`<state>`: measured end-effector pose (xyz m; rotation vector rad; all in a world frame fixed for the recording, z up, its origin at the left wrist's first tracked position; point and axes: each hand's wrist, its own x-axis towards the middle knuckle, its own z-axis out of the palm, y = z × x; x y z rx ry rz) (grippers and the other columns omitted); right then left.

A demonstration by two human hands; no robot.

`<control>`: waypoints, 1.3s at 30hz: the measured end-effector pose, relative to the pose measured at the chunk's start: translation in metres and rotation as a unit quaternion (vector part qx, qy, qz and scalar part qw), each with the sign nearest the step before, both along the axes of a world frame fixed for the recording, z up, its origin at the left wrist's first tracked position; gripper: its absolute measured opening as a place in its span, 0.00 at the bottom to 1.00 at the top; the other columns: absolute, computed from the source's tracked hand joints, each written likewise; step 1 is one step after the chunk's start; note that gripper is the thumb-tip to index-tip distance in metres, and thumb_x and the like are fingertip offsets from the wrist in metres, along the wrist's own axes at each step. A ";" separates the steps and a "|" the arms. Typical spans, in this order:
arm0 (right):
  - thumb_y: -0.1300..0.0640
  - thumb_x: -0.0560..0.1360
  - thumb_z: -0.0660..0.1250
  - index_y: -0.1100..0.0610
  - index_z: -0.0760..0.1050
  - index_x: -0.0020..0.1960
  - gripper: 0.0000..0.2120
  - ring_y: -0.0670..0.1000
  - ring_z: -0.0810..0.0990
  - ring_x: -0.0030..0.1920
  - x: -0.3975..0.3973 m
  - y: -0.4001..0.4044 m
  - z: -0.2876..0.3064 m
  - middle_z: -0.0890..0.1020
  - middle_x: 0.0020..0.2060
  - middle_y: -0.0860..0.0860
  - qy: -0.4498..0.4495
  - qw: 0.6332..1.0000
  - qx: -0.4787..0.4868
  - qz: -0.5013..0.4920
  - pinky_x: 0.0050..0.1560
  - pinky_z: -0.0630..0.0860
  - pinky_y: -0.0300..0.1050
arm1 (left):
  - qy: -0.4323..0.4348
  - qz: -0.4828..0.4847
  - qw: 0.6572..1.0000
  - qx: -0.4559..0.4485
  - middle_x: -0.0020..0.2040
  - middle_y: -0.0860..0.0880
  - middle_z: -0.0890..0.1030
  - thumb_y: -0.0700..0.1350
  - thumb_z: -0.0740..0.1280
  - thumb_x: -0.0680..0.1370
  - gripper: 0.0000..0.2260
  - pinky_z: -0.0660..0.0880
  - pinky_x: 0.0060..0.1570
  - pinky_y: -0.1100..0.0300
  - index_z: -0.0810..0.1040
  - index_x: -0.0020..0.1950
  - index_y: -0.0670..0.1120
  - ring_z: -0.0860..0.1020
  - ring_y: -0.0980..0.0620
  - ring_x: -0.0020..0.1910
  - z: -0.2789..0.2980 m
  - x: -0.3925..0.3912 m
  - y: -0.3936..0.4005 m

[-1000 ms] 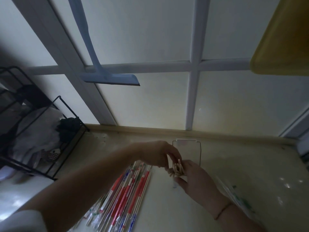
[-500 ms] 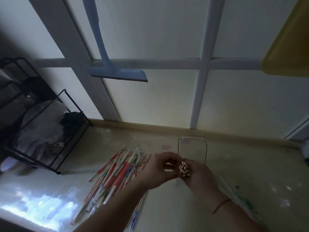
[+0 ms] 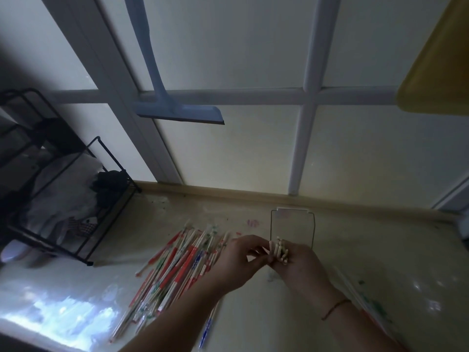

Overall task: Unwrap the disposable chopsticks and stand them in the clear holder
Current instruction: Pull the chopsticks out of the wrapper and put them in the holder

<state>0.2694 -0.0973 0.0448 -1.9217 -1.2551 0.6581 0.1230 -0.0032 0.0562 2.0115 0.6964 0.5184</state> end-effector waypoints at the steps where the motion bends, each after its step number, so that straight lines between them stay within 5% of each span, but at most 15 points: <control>1: 0.35 0.65 0.65 0.45 0.80 0.44 0.17 0.48 0.83 0.38 0.001 0.001 0.000 0.83 0.34 0.46 0.008 1.000 0.006 -0.002 0.39 0.78 0.49 | -0.005 0.007 1.000 0.006 0.46 0.55 0.83 0.40 0.73 0.75 0.08 0.80 0.51 0.61 0.84 0.53 0.45 0.83 0.57 0.46 0.000 0.000 -0.001; 6: 0.41 0.69 0.68 0.43 0.78 0.41 0.07 0.44 0.80 0.34 0.000 0.004 0.004 0.81 0.32 0.43 -0.047 0.999 -0.008 0.011 0.35 0.75 0.44 | -0.038 0.020 0.999 0.009 0.45 0.53 0.84 0.38 0.74 0.73 0.09 0.79 0.52 0.62 0.84 0.52 0.43 0.83 0.56 0.45 0.004 0.005 -0.005; 11: 0.34 0.67 0.61 0.47 0.78 0.50 0.21 0.48 0.82 0.44 0.002 0.008 -0.010 0.84 0.42 0.46 -0.126 0.986 -0.092 0.050 0.43 0.79 0.48 | -0.034 0.011 0.999 0.022 0.48 0.56 0.82 0.41 0.75 0.72 0.12 0.78 0.52 0.65 0.81 0.55 0.46 0.82 0.57 0.47 -0.001 0.002 -0.009; 27: 0.46 0.64 0.75 0.49 0.80 0.43 0.11 0.44 0.82 0.38 0.013 0.005 0.005 0.84 0.36 0.46 -0.095 0.992 -0.070 0.037 0.38 0.76 0.41 | -0.021 -0.041 0.997 0.064 0.52 0.50 0.81 0.49 0.73 0.74 0.14 0.77 0.46 0.56 0.81 0.57 0.44 0.79 0.56 0.46 0.003 0.006 -0.007; 31: 0.54 0.64 0.79 0.47 0.82 0.50 0.16 0.37 0.81 0.40 0.020 0.001 0.012 0.84 0.39 0.42 -0.031 0.994 -0.073 0.078 0.39 0.72 0.27 | -0.005 -0.049 0.996 0.079 0.53 0.51 0.81 0.45 0.73 0.74 0.14 0.77 0.46 0.59 0.80 0.59 0.45 0.79 0.58 0.45 0.002 0.006 -0.005; 34: 0.57 0.66 0.78 0.47 0.81 0.54 0.18 0.38 0.82 0.44 0.019 -0.002 0.011 0.85 0.43 0.42 -0.021 0.993 -0.072 0.089 0.41 0.72 0.25 | -0.001 -0.047 0.996 0.078 0.53 0.52 0.81 0.45 0.74 0.74 0.15 0.77 0.46 0.60 0.79 0.60 0.47 0.79 0.58 0.46 0.000 0.006 -0.005; 39: 0.57 0.68 0.77 0.46 0.82 0.53 0.15 0.32 0.80 0.42 0.021 -0.005 0.017 0.82 0.36 0.35 -0.006 0.995 -0.031 0.089 0.39 0.69 0.24 | -0.005 -0.042 0.995 0.085 0.50 0.51 0.81 0.40 0.73 0.74 0.13 0.77 0.44 0.59 0.80 0.58 0.45 0.79 0.56 0.44 -0.001 0.010 -0.006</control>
